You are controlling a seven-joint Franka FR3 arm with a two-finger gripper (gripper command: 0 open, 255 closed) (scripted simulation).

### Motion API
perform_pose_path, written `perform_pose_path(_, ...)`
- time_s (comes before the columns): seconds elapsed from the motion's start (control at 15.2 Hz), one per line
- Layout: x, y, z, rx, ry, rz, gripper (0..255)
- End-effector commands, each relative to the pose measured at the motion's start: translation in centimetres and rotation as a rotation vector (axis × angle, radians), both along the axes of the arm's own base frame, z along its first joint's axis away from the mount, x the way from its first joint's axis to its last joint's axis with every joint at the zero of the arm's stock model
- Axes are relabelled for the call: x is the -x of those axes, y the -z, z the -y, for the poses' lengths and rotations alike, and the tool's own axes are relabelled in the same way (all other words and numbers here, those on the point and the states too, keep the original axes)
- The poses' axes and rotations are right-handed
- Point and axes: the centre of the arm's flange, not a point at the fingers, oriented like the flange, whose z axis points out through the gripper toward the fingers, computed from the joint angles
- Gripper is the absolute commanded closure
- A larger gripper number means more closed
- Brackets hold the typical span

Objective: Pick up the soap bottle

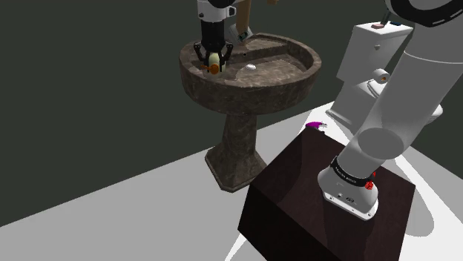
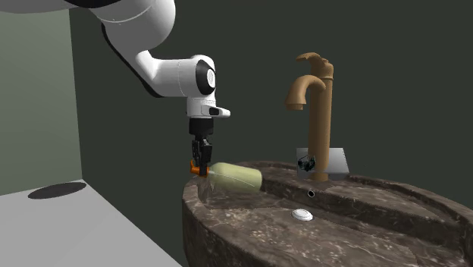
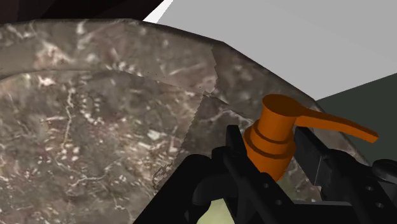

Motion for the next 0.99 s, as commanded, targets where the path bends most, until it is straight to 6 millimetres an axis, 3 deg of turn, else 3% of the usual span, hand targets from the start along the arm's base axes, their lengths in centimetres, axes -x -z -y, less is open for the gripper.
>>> perform_pose_path(0.0,0.0,-0.5,0.0,0.0,0.0,0.0,255)
perform_pose_path(0.92,0.0,-7.9,0.0,0.0,0.0,0.0,255)
